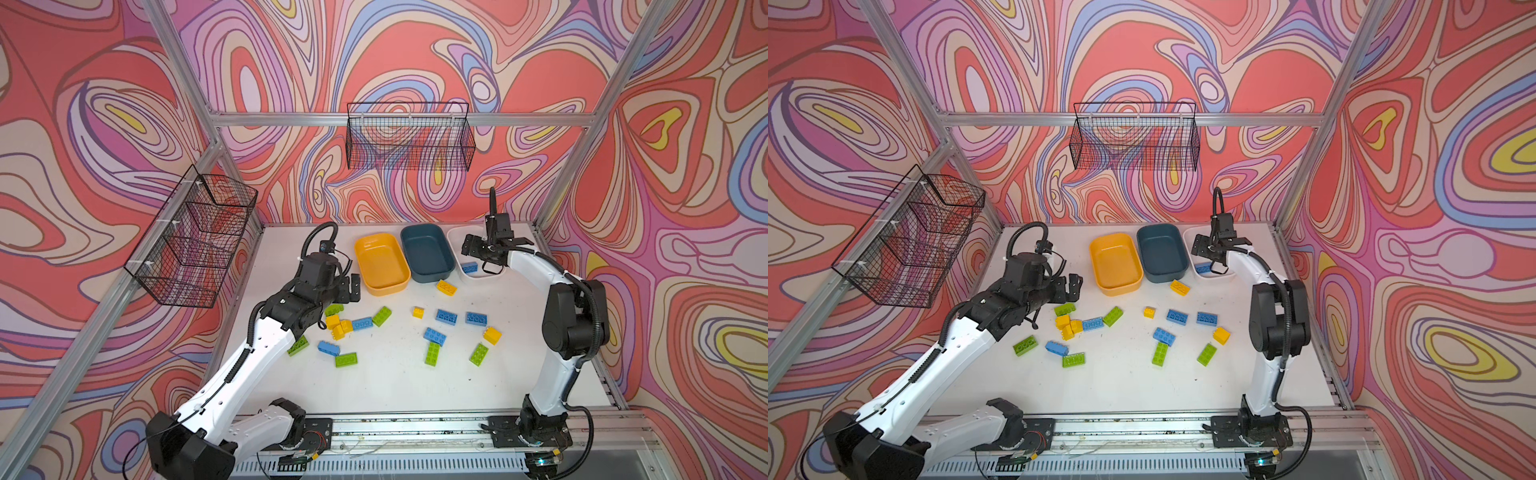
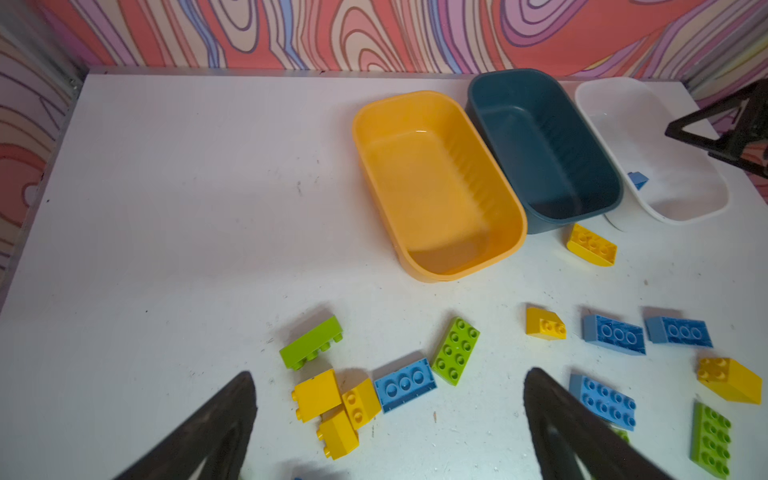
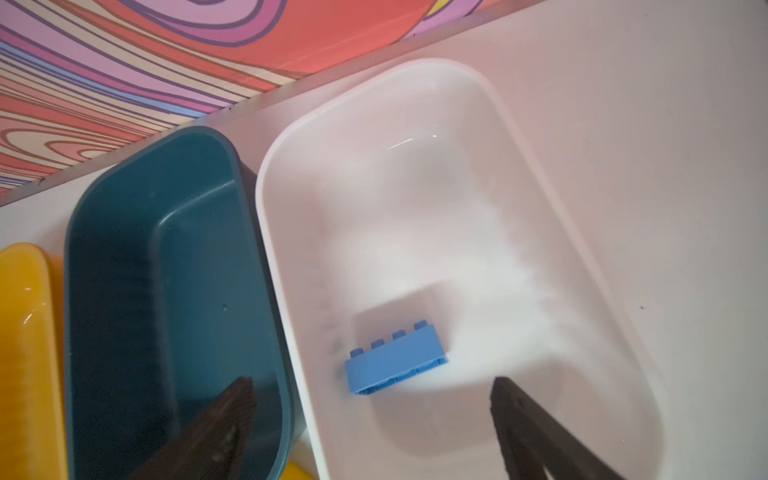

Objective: Sort the legos into containers by color
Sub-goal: 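Release the blue brick into the white tub while the left arm reaches toward the bricks, then lower the left gripper onto a blue brick and close on it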

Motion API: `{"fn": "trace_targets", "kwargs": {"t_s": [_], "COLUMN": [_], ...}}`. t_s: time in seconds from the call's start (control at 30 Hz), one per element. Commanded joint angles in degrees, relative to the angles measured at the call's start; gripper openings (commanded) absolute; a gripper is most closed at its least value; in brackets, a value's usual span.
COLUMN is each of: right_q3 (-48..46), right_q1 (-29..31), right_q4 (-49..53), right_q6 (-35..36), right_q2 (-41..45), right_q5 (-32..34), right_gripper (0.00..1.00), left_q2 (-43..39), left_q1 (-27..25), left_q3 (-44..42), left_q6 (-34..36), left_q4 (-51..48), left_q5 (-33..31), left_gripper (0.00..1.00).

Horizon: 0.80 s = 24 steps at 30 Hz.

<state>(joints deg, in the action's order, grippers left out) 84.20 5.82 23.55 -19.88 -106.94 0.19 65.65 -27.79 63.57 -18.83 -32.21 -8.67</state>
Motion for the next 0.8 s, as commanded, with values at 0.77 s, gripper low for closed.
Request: {"fn": "trace_targets", "kwargs": {"t_s": [0.77], "right_q3": [-37.8], "right_q1": [-16.6], "right_q4": [-27.4], "right_q6": [-24.2], "right_q2": [30.4], "right_q5": [-18.1], "right_gripper": [0.96], "left_q2": [47.6], "left_q1": [-28.1], "left_q3": [31.7], "left_q6": [-14.8], "left_q4": [-7.8], "left_q5": [4.2], "left_gripper": [1.0]}}
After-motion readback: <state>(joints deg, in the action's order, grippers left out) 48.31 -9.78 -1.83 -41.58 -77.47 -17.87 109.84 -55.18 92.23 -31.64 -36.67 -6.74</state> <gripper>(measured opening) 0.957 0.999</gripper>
